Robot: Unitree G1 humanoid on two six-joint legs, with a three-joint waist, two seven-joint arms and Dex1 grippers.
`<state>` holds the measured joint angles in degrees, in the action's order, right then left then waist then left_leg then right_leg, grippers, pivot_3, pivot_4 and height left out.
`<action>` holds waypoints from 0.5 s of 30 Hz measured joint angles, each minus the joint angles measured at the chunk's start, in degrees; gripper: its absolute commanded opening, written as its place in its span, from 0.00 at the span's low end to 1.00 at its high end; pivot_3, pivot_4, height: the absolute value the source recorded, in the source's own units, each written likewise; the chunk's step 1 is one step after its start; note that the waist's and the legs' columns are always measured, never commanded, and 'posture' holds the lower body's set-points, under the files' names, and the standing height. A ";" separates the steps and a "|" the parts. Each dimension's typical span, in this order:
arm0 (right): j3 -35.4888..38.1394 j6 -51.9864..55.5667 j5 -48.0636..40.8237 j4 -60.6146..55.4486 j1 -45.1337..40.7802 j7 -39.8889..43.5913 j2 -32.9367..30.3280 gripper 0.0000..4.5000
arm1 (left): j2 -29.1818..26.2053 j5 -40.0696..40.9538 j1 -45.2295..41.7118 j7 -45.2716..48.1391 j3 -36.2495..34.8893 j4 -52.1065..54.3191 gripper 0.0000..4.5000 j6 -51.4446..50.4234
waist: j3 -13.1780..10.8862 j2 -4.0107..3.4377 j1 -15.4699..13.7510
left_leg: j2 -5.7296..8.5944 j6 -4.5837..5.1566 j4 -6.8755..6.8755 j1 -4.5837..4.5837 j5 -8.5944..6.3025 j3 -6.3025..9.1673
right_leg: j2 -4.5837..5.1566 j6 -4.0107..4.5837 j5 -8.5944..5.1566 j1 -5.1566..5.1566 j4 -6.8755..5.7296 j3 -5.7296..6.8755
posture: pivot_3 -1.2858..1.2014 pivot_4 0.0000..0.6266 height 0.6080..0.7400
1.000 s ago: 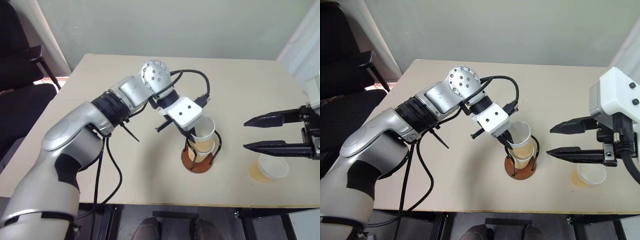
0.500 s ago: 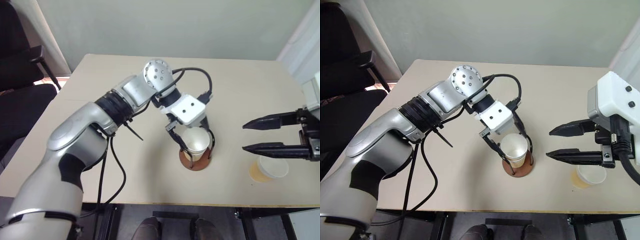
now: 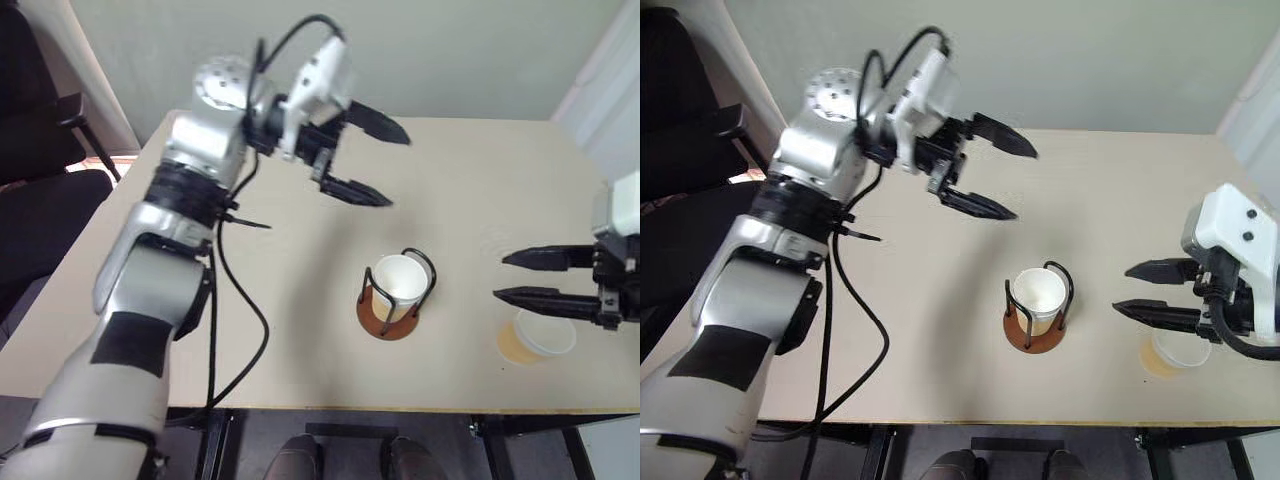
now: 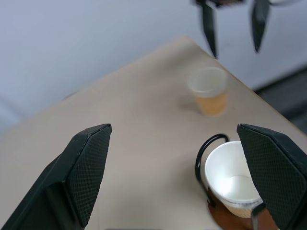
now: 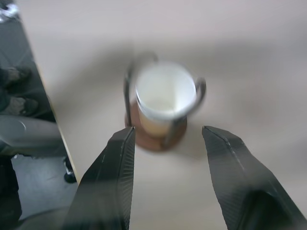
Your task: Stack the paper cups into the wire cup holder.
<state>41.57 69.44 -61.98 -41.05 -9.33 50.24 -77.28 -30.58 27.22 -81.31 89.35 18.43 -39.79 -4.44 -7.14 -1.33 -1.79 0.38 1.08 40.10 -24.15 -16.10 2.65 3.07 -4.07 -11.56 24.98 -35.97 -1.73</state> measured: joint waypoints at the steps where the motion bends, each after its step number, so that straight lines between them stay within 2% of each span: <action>1: 0.44 -0.21 1.76 -0.21 1.50 0.42 -0.07 0.77 | -0.44 -0.24 1.55 -0.38 -1.05 1.18 1.00 -1.29 | 0.00 0.00 -0.07 | 0.01 0.01 0.00 0.02 0.00 0.02 | -0.02 0.00 0.00 -0.04 0.00 0.04 | 0.52 0.24 1.00; 4: 0.52 -2.01 6.89 -1.46 5.63 2.10 -0.08 1.00 | -1.44 -1.75 5.51 -1.63 -2.88 3.35 1.00 -4.23 | 0.00 0.00 -0.16 | 0.04 0.03 0.07 0.05 0.02 0.02 | -0.01 0.01 0.01 -0.08 -0.02 0.02 | 0.52 0.24 1.00; 7: 0.49 -3.94 10.85 -2.95 8.57 3.73 -0.46 1.00 | -1.71 -2.68 7.62 -2.41 -3.96 6.09 1.00 -6.52 | -0.01 0.01 -0.16 | 0.02 0.05 0.09 0.06 0.03 0.06 | 0.03 0.02 0.01 -0.11 -0.04 -0.01 | 0.52 0.24 1.00; 11: 0.62 -3.71 16.96 -5.14 16.85 8.11 -1.72 1.00 | -3.08 -2.84 9.45 -1.25 -4.98 11.40 1.00 -9.44 | 0.00 0.00 -0.10 | 0.02 0.05 0.03 0.12 0.03 0.01 | -0.01 0.03 0.01 -0.14 -0.01 -0.02 | 0.52 0.24 1.00; 15: 0.63 -3.62 20.36 -6.97 20.35 10.97 -1.73 1.00 | -4.14 -3.70 11.76 0.04 -4.99 13.58 1.00 -11.05 | 0.01 -0.02 0.00 | 0.00 0.05 0.06 0.16 0.04 -0.04 | -0.04 0.05 0.01 -0.15 -0.05 -0.05 | 0.52 0.24 1.00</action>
<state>42.21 65.83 -41.62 -48.02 11.02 61.21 -79.00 -34.71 23.53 -69.55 89.39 13.44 -26.21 -15.49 -7.13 -1.35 -1.79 0.38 1.12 40.15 -23.98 -16.06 2.61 3.02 -4.02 -11.55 24.83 -36.03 -1.78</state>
